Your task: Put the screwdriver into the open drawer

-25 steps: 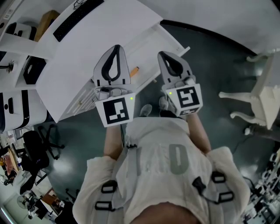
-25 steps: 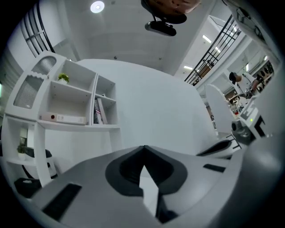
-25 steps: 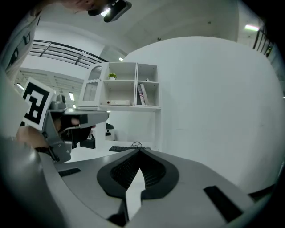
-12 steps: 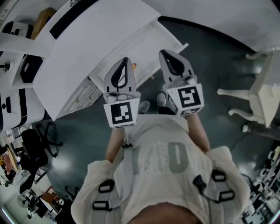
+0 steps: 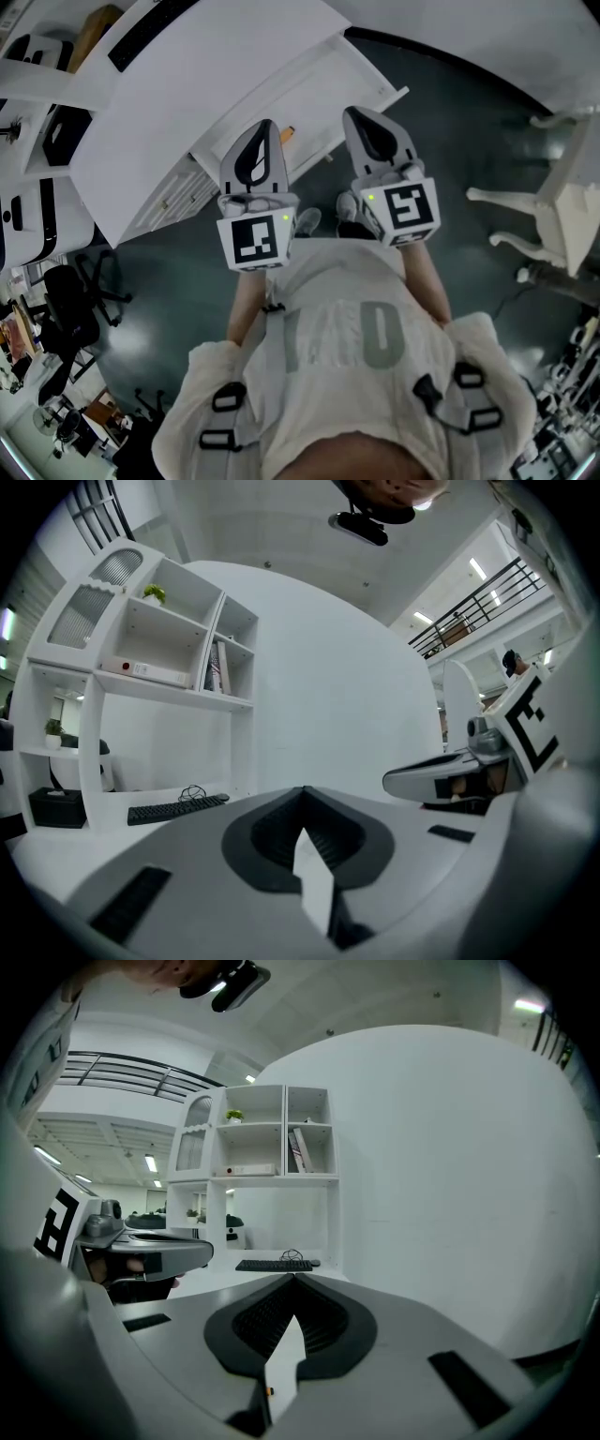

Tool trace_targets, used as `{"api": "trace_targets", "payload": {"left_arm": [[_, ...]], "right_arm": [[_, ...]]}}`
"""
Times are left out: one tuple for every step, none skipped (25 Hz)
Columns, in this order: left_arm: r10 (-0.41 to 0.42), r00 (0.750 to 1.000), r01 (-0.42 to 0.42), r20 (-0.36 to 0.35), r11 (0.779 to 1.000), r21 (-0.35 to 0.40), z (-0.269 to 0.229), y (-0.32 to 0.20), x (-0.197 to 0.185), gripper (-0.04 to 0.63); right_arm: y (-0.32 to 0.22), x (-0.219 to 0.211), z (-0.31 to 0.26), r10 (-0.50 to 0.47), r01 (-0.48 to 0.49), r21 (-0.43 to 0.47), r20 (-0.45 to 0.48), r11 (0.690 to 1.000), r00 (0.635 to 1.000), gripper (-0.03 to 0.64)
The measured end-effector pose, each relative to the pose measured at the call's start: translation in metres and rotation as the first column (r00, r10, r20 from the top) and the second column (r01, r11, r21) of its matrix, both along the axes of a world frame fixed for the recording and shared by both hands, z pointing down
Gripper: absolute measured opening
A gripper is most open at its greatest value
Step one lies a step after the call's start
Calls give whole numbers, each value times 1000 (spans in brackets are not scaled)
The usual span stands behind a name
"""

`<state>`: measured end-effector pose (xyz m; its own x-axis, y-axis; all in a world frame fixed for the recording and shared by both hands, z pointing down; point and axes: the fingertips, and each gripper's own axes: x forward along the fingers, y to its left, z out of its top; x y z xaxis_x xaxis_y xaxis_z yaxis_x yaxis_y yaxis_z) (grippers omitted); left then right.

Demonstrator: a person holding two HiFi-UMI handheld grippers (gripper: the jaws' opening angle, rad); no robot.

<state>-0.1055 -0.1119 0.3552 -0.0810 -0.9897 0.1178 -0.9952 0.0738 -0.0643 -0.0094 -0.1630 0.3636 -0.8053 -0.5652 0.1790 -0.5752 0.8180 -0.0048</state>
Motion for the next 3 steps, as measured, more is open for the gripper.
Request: {"api": "trace_targets", "payload": {"left_arm": [[3, 1000, -3, -4, 1000, 0, 0, 0, 1, 5], [8, 1000, -8, -2, 1000, 1, 1, 0, 1, 5], [14, 1000, -14, 2, 1000, 1, 1, 0, 2, 5]], "right_arm": [[0, 0, 0, -1, 1, 1, -2, 1000, 1000, 5], [0, 1, 1, -2, 2, 1, -4, 1000, 1000, 5], [0, 1, 1, -2, 2, 1, -6, 1000, 1000, 5]]}}
